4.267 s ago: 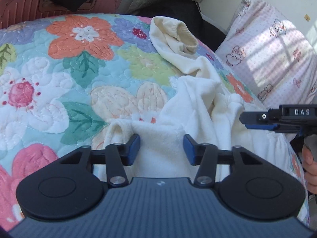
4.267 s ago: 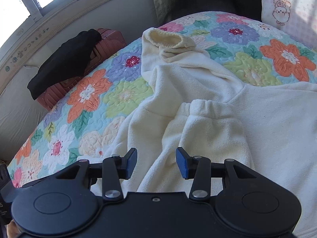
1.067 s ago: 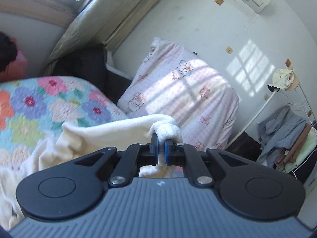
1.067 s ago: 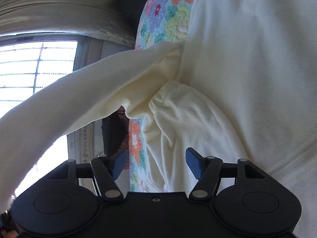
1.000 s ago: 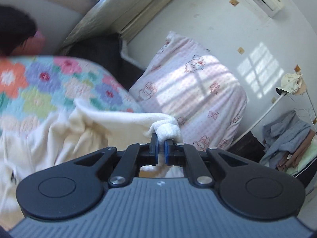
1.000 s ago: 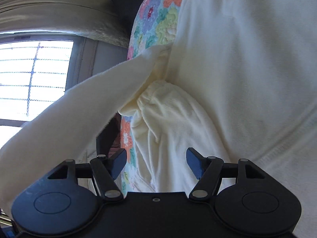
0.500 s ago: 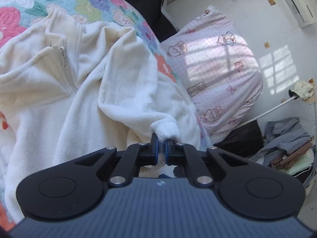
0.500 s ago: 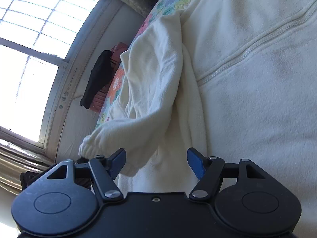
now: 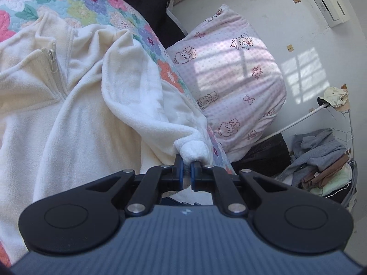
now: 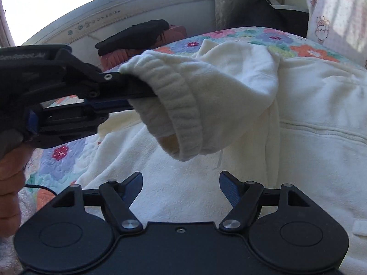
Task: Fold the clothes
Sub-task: 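Lay the sleeve across the jacket front with the left gripper and release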
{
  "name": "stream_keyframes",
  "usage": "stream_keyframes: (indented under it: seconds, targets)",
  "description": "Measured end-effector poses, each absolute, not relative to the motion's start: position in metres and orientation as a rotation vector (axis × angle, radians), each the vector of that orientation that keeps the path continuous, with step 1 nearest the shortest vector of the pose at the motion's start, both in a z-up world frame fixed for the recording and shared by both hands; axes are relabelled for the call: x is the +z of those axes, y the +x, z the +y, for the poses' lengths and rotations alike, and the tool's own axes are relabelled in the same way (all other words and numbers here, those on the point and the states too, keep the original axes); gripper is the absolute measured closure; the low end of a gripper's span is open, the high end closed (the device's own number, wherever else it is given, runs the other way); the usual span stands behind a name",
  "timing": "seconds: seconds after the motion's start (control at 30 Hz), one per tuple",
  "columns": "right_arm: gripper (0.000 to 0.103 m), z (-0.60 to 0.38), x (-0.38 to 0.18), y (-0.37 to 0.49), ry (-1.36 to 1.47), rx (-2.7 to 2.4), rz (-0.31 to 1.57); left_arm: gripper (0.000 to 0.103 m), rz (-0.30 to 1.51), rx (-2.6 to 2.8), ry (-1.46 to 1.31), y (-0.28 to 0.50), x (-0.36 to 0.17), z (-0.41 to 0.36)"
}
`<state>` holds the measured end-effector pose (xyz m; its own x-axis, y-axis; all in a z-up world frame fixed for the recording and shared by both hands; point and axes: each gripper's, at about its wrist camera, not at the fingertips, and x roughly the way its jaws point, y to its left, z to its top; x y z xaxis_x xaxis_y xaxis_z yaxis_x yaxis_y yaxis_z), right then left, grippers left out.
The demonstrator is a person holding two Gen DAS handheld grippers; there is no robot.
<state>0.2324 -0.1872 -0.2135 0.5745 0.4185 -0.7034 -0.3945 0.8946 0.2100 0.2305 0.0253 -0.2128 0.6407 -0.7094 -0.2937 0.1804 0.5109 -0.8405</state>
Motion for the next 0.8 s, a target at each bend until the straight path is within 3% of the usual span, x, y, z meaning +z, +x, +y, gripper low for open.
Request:
stream_keyframes:
  seconds: [0.13, 0.2, 0.23, 0.27, 0.3, 0.37, 0.43, 0.53, 0.57, 0.63, 0.7, 0.77, 0.8]
  targets:
    - [0.026, -0.197, -0.196, 0.220, 0.006, 0.349, 0.641, 0.097, 0.687, -0.612, -0.897, 0.222, -0.204, 0.024]
    - [0.056, -0.199, -0.185, 0.215, -0.054, 0.341, 0.570, 0.095, 0.717, -0.597, -0.868, 0.221, -0.204, 0.020]
    - [0.080, -0.200, -0.180, 0.212, -0.086, 0.335, 0.535, 0.094, 0.743, -0.583, -0.848, 0.221, -0.204, 0.018]
    - [0.096, -0.199, -0.177, 0.209, -0.153, 0.275, 0.520, 0.084, 0.780, -0.570, -0.827, 0.222, -0.205, 0.016]
    - [0.099, -0.197, -0.174, 0.207, -0.219, 0.215, 0.506, 0.065, 0.823, -0.570, -0.808, 0.223, -0.205, 0.014]
    - [0.101, -0.208, -0.173, 0.205, -0.252, 0.174, 0.541, 0.051, 0.859, -0.580, -0.780, 0.223, -0.204, 0.014]
    - [0.101, -0.224, -0.177, 0.204, -0.236, 0.154, 0.602, 0.051, 0.843, -0.569, -0.721, 0.222, -0.198, 0.015]
    - [0.099, -0.243, -0.192, 0.204, -0.130, 0.164, 0.711, 0.039, 0.791, -0.480, -0.561, 0.222, -0.186, 0.017]
    - [0.093, -0.249, -0.197, 0.202, -0.078, 0.177, 0.741, 0.034, 0.780, -0.439, -0.521, 0.224, -0.186, 0.019]
    - [0.089, -0.257, -0.201, 0.201, 0.065, 0.218, 0.775, 0.031, 0.793, -0.396, -0.467, 0.231, -0.190, 0.022]
    - [0.068, -0.261, -0.207, 0.201, 0.206, 0.277, 0.794, 0.033, 0.835, -0.384, -0.435, 0.241, -0.199, 0.024]
    - [0.040, -0.257, -0.214, 0.203, 0.271, 0.350, 0.817, 0.033, 0.905, -0.398, -0.452, 0.248, -0.213, 0.025]
    - [0.036, -0.253, -0.218, 0.208, 0.270, 0.392, 0.846, 0.033, 0.933, -0.408, -0.482, 0.251, -0.221, 0.023]
